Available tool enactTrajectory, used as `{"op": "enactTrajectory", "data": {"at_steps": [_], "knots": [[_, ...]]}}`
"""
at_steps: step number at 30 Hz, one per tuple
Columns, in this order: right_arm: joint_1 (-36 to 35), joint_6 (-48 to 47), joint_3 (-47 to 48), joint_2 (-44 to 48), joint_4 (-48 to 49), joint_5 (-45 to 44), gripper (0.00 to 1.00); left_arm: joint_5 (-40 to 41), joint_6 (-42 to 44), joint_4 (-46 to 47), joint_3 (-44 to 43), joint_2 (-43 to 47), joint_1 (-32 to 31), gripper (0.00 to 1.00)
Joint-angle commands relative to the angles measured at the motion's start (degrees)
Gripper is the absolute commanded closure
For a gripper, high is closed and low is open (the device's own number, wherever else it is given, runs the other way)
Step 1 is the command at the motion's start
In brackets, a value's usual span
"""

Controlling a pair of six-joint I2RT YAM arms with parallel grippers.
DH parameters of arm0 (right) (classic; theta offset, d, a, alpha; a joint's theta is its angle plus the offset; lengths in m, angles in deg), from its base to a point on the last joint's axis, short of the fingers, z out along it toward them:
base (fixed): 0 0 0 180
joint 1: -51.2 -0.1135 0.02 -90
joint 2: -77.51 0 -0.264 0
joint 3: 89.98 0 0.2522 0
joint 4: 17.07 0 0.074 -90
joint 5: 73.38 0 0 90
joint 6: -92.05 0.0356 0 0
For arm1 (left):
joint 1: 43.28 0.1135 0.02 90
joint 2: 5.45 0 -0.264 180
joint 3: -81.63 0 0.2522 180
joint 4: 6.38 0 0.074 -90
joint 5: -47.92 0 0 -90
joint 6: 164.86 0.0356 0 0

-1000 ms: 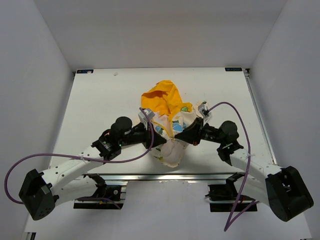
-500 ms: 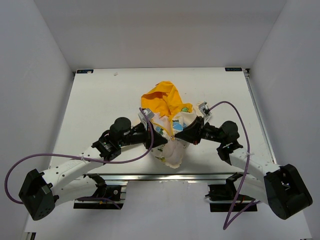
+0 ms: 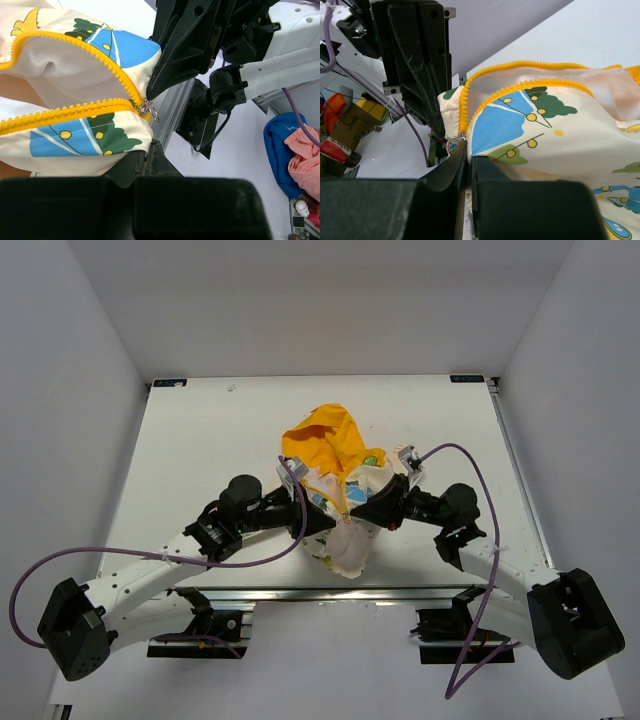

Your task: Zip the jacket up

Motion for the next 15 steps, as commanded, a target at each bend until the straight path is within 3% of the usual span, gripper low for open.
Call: {"op": "enactTrajectory", "data": {"at_steps": [1,4,8,15], "knots": [[0.4,-1.8,-0.3,1.4,-0.9,0.7,0.94,-0.8,-0.3,-0.8,1.2,1.2,-0.1,1.00],[0.5,-5.8,-1.0,3.1,-6.9,-0.7,0.97,0.7,-0.4,-4.4,1.6,0.0,-0.1,1.00],[0.5,-12.1,-1.3,5.1,-24.2,-5.0,1.00,1.2,-0.9,-6.6,4.6,-2.1,0.0,1.00],[0.3,-13.3,-6.2,3.5,-29.8,-9.3,0.99,0.9,0.7,-3.7,9.1,-7.8,-0.1,1.00]]}}
